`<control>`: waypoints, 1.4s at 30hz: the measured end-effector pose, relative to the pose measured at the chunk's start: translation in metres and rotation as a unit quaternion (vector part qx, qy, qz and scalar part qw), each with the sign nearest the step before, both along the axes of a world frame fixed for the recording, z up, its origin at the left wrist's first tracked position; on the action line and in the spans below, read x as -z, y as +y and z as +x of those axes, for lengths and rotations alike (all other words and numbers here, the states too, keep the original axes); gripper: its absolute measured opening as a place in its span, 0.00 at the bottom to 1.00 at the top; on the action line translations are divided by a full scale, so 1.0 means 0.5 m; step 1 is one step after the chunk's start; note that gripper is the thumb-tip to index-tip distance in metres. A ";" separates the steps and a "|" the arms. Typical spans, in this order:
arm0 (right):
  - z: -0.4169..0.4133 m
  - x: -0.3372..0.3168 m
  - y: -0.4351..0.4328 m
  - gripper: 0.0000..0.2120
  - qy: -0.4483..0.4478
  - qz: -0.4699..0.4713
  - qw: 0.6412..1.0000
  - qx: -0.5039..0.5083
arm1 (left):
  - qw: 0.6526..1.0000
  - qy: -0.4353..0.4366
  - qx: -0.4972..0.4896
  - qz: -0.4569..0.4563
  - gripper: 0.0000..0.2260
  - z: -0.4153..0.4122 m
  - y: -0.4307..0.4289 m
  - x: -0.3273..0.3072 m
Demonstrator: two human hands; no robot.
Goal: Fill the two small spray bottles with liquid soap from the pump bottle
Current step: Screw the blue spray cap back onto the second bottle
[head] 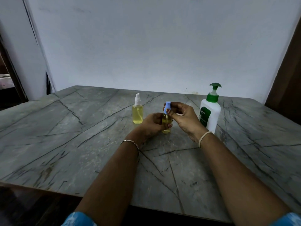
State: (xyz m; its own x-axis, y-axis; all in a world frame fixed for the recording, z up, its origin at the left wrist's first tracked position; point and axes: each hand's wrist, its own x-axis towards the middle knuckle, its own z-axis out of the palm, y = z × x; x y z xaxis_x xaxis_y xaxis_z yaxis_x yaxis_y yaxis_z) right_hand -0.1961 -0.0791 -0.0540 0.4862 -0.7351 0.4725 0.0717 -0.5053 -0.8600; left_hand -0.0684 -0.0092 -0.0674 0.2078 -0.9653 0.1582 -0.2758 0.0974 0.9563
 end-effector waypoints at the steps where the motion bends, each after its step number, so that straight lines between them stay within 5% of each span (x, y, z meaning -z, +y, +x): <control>1: 0.000 -0.001 0.000 0.13 -0.001 -0.001 1.000 0.001 | 1.000 -0.001 0.006 0.001 0.17 0.001 -0.001 0.000; 14: 0.010 0.002 0.000 0.09 0.044 -0.103 0.990 0.086 | 1.000 -0.018 0.007 -0.017 0.17 0.007 -0.005 0.007; 25: 0.020 0.009 0.007 0.07 0.049 -0.104 0.986 0.120 | 0.995 -0.085 -0.020 -0.052 0.10 -0.006 0.009 0.001; 42: 0.029 0.002 0.025 0.07 0.051 -0.087 0.985 0.143 | 0.979 -0.181 -0.090 -0.017 0.13 -0.009 -0.003 0.003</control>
State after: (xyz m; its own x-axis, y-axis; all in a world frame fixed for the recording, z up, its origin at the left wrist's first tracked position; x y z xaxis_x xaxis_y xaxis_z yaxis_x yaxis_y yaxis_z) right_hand -0.1818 -0.0667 -0.0549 0.3226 -0.7615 0.5621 -0.1775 -0.6320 -0.7544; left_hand -0.0731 -0.0107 -0.0691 0.2978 -0.9113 0.2845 -0.6112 0.0470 0.7901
